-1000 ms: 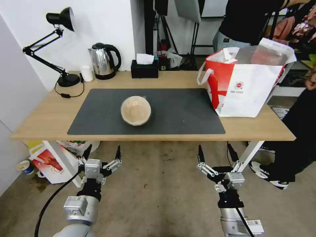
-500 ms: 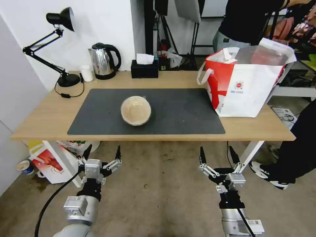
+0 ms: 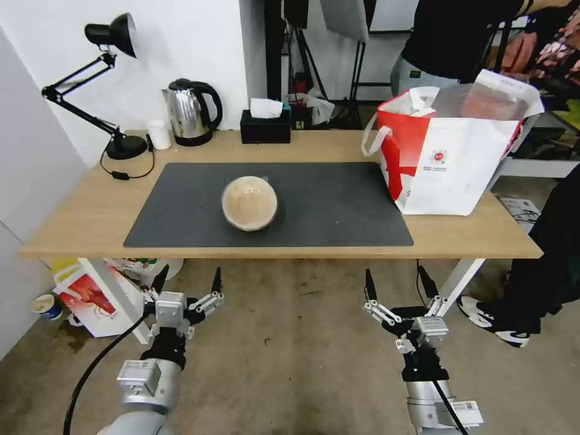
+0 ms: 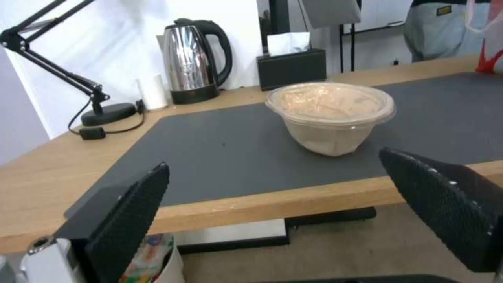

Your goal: Pick up the trash from the table and place it into the takeout bag.

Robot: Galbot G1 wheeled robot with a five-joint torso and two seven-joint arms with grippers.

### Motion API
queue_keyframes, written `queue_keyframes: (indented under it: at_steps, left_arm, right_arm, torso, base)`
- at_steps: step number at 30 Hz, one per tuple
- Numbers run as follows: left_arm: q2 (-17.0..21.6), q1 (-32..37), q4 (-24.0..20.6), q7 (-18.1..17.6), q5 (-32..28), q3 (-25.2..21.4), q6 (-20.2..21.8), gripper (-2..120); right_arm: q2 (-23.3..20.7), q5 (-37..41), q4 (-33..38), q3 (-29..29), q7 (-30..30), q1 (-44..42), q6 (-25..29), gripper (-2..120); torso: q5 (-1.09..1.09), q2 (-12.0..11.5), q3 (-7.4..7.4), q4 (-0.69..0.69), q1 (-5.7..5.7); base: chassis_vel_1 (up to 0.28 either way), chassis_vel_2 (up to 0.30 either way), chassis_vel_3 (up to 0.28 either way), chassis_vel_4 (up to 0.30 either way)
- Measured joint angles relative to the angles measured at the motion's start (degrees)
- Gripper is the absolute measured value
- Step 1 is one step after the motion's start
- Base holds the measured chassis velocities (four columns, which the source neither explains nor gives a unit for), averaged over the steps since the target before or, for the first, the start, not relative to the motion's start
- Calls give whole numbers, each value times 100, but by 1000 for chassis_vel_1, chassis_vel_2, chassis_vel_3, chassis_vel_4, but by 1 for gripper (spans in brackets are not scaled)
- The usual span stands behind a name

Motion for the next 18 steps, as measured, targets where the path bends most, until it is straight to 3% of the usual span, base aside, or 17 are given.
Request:
queue_keyframes:
  at_steps: [18]
  left_arm:
    - [0, 0, 0, 0, 0, 0, 0, 100]
  right_arm:
    - [-5, -6, 2, -5, -8, 3, -13, 100]
  torso:
    - [0, 1, 0, 0, 0]
  base:
    - [0, 0, 0, 0]
